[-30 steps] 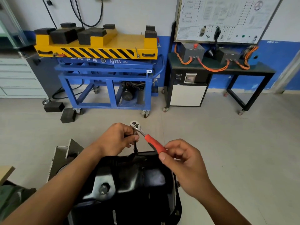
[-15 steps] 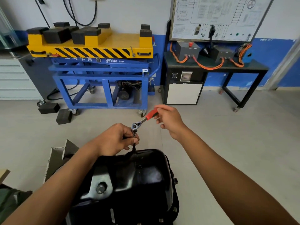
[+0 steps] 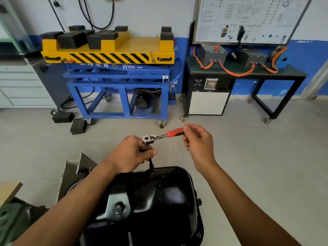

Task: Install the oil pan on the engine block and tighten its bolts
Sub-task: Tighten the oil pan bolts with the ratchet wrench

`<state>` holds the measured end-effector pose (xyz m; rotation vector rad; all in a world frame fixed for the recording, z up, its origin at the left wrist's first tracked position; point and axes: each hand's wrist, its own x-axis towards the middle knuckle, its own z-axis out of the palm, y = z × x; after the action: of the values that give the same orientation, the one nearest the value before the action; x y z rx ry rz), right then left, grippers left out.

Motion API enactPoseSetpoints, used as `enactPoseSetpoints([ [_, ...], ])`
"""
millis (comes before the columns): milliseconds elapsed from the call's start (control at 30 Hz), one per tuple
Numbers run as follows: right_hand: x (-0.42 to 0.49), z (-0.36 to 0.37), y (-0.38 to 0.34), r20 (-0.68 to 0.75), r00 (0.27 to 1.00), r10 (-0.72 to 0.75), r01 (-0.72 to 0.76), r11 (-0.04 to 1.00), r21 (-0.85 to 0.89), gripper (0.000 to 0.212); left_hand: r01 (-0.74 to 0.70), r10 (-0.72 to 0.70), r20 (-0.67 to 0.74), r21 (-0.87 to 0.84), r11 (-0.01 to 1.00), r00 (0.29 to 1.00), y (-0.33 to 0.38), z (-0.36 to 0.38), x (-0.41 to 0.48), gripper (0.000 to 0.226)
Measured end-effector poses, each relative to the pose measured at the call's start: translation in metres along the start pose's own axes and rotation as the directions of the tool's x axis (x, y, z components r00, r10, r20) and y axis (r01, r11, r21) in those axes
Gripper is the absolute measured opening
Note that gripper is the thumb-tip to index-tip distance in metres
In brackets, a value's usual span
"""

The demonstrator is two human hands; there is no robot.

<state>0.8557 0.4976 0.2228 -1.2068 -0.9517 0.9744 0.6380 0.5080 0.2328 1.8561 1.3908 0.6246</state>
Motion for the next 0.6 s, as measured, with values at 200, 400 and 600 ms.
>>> enactPoseSetpoints([
  [200,-0.077,-0.029,-0.005,0.115,0.983,-0.14,0.145,0.988,-0.044,0.019,-0.02,0.02,-0.028,0.022,1.0,0.999,0.004,0.002,0.002,0.018],
  [400,-0.116,-0.036,-0.005,0.227,0.963,-0.146,0.172,0.98,-0.101,0.02,-0.104,0.103,0.028,0.051,0.993,0.994,0.005,0.0,-0.001,0.019],
  [600,-0.087,-0.043,-0.002,0.085,0.995,-0.057,0.052,0.997,0.06,0.011,-0.094,0.096,0.108,-0.019,0.995,0.99,0.006,-0.002,-0.002,0.012],
])
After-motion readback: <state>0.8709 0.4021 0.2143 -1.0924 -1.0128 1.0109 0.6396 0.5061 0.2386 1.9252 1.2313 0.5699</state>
